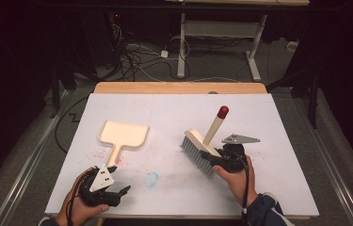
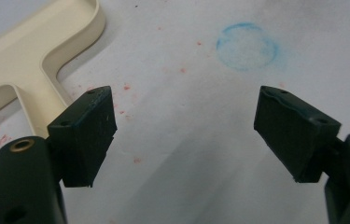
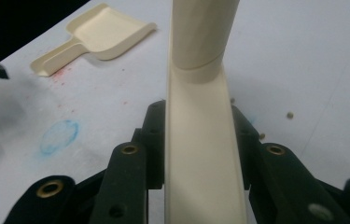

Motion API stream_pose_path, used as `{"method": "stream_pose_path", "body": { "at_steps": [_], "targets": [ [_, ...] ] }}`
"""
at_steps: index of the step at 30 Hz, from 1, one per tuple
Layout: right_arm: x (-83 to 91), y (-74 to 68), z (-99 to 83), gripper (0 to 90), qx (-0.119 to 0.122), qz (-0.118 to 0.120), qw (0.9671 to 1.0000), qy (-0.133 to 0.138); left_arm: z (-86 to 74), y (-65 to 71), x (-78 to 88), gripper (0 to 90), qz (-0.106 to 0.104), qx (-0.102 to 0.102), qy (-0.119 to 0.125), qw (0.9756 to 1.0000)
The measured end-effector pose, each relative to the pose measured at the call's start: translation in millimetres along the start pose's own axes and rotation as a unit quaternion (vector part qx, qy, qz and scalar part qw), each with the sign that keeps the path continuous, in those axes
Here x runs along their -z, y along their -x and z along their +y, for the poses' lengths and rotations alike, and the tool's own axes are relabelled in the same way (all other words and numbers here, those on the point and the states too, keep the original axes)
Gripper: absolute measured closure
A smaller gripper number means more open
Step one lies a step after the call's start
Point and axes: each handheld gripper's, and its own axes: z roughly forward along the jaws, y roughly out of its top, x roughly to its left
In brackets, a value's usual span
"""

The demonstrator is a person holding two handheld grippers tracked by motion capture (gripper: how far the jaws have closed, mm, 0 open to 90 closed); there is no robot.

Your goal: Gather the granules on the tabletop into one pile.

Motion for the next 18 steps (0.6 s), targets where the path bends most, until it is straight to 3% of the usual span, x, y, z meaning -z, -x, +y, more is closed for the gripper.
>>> {"method": "stream_pose_path", "body": {
  "at_steps": [2,3,4,5,6,7,9,12,15,17,18],
  "targets": [
    [7.3,-0.5,4.5,68.3,0.04,0.022,0.9989,0.002,-0.2,-0.3,-0.3,20.1,0.0,-0.001,-0.002,1.0],
    [15.1,-2.3,8.4,68.3,0.088,0.036,0.9955,-0.001,-0.3,-0.2,-0.4,20.1,0.0,-0.001,-0.002,1.0],
    [15.1,-2.3,8.4,68.3,0.088,0.036,0.9955,-0.001,-0.5,0.0,-0.5,20.1,0.0,-0.001,-0.002,1.0],
    [24.3,-3.8,10.2,68.3,0.134,0.065,0.9889,0.002,-0.6,0.1,-0.5,20.1,0.0,-0.001,-0.003,1.0],
    [24.3,-3.8,10.2,68.3,0.134,0.065,0.9889,0.002,-0.7,0.1,-0.5,20.1,0.0,-0.001,-0.003,1.0],
    [27.5,-4.8,10.0,68.2,0.151,0.077,0.9855,0.003,-0.7,0.1,-0.5,20.1,0.0,-0.002,-0.004,1.0],
    [33.9,-8.2,8.5,68.3,0.198,0.086,0.9765,-0.008,-0.8,0.3,-0.5,20.1,0.001,-0.002,-0.004,1.0],
    [37.7,-10.5,0.0,68.2,0.254,0.141,0.9561,-0.036,-0.8,0.5,-1.0,20.1,0.0,-0.002,-0.005,1.0],
    [34.4,-11.7,-11.5,68.1,0.294,0.175,0.937,-0.072,-0.7,1.0,-2.2,20.1,-0.001,-0.003,-0.008,1.0],
    [30.7,-9.2,-17.3,68.0,0.303,0.199,0.9287,-0.079,-0.5,1.4,-2.6,20.1,-0.001,-0.005,-0.01,0.9999],
    [29.2,-8.1,-18.6,68.0,0.301,0.206,0.9278,-0.081,-0.4,1.4,-2.9,20.1,-0.002,-0.005,-0.01,0.9999]
  ]
}}
